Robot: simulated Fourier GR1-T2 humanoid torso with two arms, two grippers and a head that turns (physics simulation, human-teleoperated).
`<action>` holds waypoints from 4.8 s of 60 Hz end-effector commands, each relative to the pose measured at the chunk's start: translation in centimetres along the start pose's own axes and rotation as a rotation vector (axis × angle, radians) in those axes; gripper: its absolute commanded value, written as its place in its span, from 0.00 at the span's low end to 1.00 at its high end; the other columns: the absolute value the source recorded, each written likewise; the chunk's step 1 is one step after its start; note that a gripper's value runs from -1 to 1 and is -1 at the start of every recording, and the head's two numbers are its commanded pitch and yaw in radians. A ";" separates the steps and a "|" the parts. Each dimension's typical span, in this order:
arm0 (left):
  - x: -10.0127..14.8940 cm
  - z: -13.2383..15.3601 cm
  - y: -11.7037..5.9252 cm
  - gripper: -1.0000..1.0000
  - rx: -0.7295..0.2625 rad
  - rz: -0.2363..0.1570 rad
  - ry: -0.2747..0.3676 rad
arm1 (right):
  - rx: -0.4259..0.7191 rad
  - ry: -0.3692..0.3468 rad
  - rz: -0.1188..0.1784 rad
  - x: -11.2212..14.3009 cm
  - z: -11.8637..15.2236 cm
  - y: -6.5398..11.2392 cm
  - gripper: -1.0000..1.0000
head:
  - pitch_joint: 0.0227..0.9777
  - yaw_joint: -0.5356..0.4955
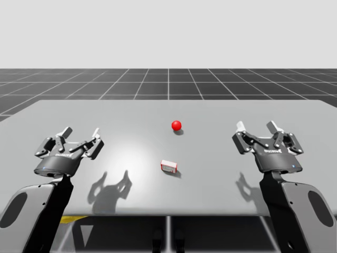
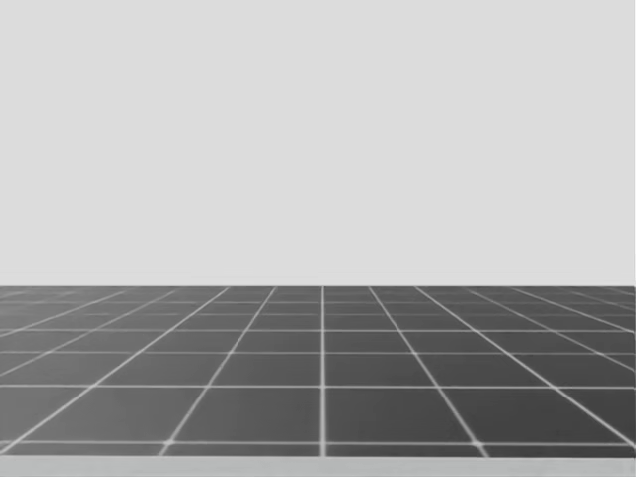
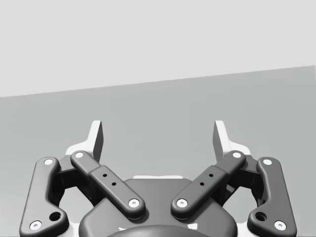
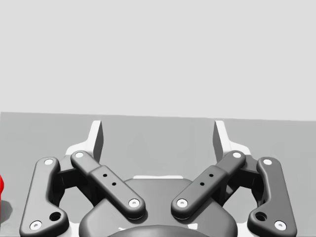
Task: Watch the red light. When it turns green, pick up the object.
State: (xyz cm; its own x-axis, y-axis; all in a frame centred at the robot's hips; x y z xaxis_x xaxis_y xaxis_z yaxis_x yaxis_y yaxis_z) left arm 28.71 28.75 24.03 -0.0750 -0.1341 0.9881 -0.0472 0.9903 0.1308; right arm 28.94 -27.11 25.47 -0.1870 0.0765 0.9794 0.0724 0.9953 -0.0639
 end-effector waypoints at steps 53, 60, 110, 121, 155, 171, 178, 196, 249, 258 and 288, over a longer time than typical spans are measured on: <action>-1.1 -0.2 0.7 0.00 -0.001 -0.012 0.034 | 0.002 0.028 -0.032 -0.5 -0.2 -1.0 0.00 | 0.53 0.48; -1.1 -0.2 0.7 0.00 -0.001 -0.012 0.034 | 0.003 0.029 -0.033 -0.5 -0.2 -1.1 0.00 | 0.59 0.46; -1.1 -0.2 0.7 0.00 -0.008 -0.011 0.034 | 0.007 0.032 -0.030 -0.6 -0.3 -1.1 0.00 | 0.62 0.46; -1.1 -0.3 0.5 0.00 -0.008 -0.011 0.034 | 0.006 0.032 -0.029 -0.6 -0.3 -1.1 0.00 | 0.62 0.46; -1.2 -0.4 0.5 0.00 -0.011 -0.006 0.034 | 0.003 0.031 -0.030 -0.5 -0.2 -1.1 0.00 | 0.63 0.45; -1.2 -0.4 0.5 0.00 -0.011 -0.006 0.034 | 0.002 0.030 -0.032 -0.5 -0.2 -1.2 0.00 | 0.63 0.45; -1.2 -0.4 0.5 0.00 -0.011 -0.006 0.034 | 0.003 0.030 -0.032 -0.5 -0.2 -1.2 0.00 | 0.63 0.45; -1.2 -0.4 0.5 0.00 -0.011 -0.006 0.034 | 0.002 0.030 -0.032 -0.5 -0.2 -1.2 0.00 | 0.63 0.45; -0.8 -0.2 0.0 0.00 -0.024 0.013 0.037 | 0.003 0.032 -0.028 -0.4 -0.2 -1.0 0.00 | 0.91 0.50; 0.7 1.4 -1.2 0.00 -0.109 0.085 0.030 | 0.002 0.032 -0.029 -0.4 -0.1 -0.9 0.00 | 0.90 0.50; -0.5 9.8 -8.1 0.00 -0.480 0.115 0.111 | 0.003 0.032 -0.025 -0.4 0.1 -0.7 0.00 | 0.90 0.51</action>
State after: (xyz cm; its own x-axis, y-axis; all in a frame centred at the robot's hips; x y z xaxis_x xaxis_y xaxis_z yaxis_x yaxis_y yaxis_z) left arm 21.56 22.66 23.48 -0.0035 -0.0504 0.9987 0.3446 0.9375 0.0485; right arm 28.93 -27.90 25.13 -0.1575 0.0484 0.9863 0.0653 0.9971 -0.0385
